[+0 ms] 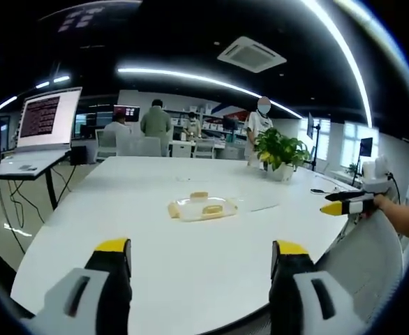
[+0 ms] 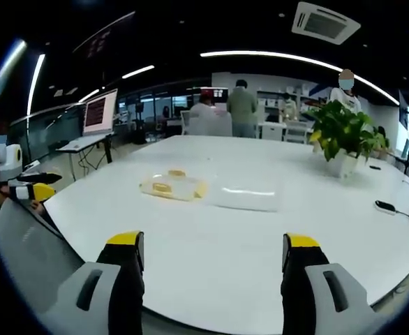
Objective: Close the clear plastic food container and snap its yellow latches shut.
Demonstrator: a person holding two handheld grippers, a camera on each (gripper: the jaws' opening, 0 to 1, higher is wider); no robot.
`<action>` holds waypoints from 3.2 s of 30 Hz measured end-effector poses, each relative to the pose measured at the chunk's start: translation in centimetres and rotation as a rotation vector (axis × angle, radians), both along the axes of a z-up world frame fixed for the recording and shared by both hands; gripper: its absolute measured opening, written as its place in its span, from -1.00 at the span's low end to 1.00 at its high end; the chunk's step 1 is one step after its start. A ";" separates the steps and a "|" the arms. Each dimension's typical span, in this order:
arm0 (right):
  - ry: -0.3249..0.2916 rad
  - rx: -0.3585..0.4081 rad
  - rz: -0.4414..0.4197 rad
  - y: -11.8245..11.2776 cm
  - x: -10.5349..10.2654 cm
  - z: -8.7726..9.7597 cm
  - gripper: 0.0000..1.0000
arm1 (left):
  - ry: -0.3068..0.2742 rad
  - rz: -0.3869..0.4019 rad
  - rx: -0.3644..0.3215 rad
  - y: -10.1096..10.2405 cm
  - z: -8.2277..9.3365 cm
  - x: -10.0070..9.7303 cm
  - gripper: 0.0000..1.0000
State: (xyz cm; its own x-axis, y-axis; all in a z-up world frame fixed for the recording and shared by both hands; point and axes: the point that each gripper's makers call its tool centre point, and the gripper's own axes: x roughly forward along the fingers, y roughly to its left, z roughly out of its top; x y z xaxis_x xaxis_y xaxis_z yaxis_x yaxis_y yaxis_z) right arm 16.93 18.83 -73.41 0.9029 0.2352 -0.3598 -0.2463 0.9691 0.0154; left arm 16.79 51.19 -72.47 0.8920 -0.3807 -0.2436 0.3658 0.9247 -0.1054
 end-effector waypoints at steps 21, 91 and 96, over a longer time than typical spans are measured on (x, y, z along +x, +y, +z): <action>-0.009 0.015 0.015 0.2 -0.1 0.2 0.55 | 0.009 0.015 -0.044 0.0 0.3 0.1 0.64; -0.062 -0.403 0.691 5.8 19.4 7.3 0.16 | 0.059 -0.356 0.476 -3.4 11.7 26.3 0.63; 0.049 -0.466 0.770 6.5 21.3 4.0 0.23 | 0.098 -0.500 0.630 -4.2 7.0 27.1 0.52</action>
State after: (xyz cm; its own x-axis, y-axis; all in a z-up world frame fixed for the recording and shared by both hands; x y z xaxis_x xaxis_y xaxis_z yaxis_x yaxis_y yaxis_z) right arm 38.18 25.35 -69.42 0.5368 0.5891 -0.6041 -0.8392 0.4467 -0.3101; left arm 43.85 46.96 -65.50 0.6158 -0.4939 -0.6138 0.7680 0.5502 0.3278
